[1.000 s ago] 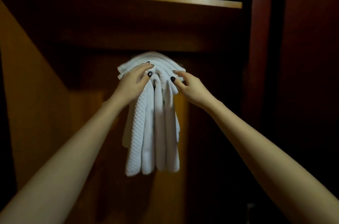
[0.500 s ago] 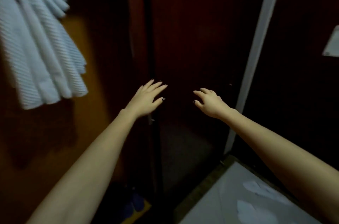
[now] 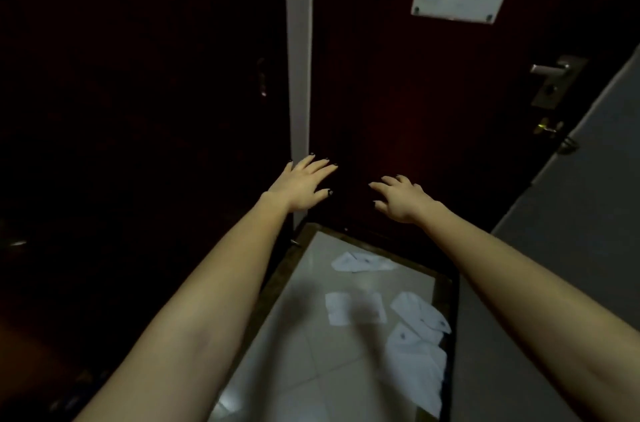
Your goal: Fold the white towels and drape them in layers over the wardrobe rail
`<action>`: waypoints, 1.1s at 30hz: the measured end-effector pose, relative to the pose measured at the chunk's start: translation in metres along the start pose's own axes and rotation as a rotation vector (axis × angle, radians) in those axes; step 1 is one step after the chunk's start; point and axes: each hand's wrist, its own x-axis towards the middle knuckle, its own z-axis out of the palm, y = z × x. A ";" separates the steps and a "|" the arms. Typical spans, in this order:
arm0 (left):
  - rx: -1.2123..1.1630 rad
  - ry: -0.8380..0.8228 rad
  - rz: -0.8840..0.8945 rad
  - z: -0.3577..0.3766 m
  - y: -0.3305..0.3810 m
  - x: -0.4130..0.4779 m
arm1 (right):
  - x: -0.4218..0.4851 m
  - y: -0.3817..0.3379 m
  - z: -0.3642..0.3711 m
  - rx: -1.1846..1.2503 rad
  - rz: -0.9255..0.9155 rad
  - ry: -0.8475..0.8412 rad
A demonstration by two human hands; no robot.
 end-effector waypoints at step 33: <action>-0.163 -0.338 -0.103 0.923 -0.100 0.262 | 0.396 0.162 0.898 0.474 0.219 -0.164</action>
